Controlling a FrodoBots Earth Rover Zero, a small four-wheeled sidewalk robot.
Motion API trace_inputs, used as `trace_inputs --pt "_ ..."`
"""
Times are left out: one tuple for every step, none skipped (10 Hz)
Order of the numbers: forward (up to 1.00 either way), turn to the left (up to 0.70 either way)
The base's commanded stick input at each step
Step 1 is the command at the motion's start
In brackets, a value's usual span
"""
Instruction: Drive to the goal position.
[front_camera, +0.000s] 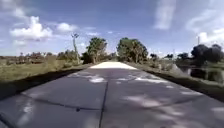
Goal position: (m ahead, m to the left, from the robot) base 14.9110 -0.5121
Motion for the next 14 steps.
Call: trace_inputs --pt "0.85 0.00" --pt "0.85 0.00" --pt "0.85 0.00" --pt "0.85 0.00" --pt "0.85 0.00" --pt "0.85 0.00" --pt "0.85 0.00" --pt "0.85 0.00" --pt "0.85 0.00" --pt "0.85 0.00" --pt "0.85 0.00" --pt "0.85 0.00" --pt "0.85 0.00" --pt "0.85 0.00"
